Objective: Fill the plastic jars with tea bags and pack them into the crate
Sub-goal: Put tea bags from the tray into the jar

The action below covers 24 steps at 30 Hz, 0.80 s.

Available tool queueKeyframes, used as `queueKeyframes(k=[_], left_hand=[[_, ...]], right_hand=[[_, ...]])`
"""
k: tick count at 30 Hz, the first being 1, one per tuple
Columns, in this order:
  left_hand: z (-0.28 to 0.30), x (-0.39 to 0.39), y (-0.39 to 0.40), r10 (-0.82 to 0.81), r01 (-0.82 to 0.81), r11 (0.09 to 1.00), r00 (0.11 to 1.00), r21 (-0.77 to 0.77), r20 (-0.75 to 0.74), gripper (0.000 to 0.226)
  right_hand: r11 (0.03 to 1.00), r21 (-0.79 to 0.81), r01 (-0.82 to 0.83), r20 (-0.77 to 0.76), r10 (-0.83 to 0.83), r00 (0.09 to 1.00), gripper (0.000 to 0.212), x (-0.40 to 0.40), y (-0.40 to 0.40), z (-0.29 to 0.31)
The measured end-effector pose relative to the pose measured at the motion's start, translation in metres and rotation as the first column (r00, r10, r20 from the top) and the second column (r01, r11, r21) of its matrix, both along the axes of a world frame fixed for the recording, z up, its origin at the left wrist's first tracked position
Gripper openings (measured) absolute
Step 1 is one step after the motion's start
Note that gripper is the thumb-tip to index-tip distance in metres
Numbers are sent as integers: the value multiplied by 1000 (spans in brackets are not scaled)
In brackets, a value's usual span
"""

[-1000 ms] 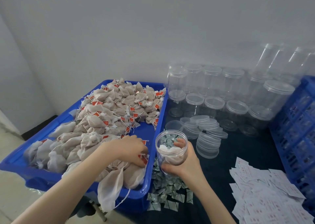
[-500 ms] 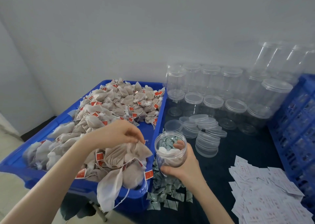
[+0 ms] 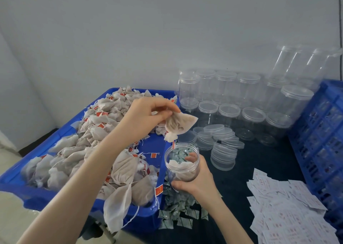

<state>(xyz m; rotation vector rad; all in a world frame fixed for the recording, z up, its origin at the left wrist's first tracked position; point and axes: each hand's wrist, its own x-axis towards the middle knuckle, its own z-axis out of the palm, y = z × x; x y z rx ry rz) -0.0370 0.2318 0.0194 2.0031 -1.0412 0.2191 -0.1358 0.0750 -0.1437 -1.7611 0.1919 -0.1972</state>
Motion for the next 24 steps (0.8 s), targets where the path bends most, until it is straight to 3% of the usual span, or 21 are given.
queueKeyframes(k=[4, 7, 10, 14, 19, 24], left_hand=[[-9, -4, -20, -87, 87, 996, 995, 17, -44, 36], [-27, -7, -35, -106, 122, 968, 991, 220, -82, 28], [-45, -9, -50, -114, 123, 886, 992, 448, -47, 22], [-47, -13, -65, -164, 86, 699, 985, 710, 42, 28], [-31, -13, -79, -195, 41, 762, 966, 647, 167, 28], [-48, -18, -105, -292, 70, 570, 948, 819, 123, 32]], right_hand=[[1000, 7, 10, 13, -10, 1000, 83, 0, -3, 2], [998, 32, 47, 45, -48, 998, 85, 1, -6, 2], [996, 48, 81, 53, -84, 995, 86, 2, -12, 3], [996, 33, 82, 60, -83, 995, 83, 0, -22, 3], [988, 27, 150, 86, -152, 985, 79, -6, -39, 5], [981, -23, 194, 82, -192, 978, 87, -10, -57, 4]])
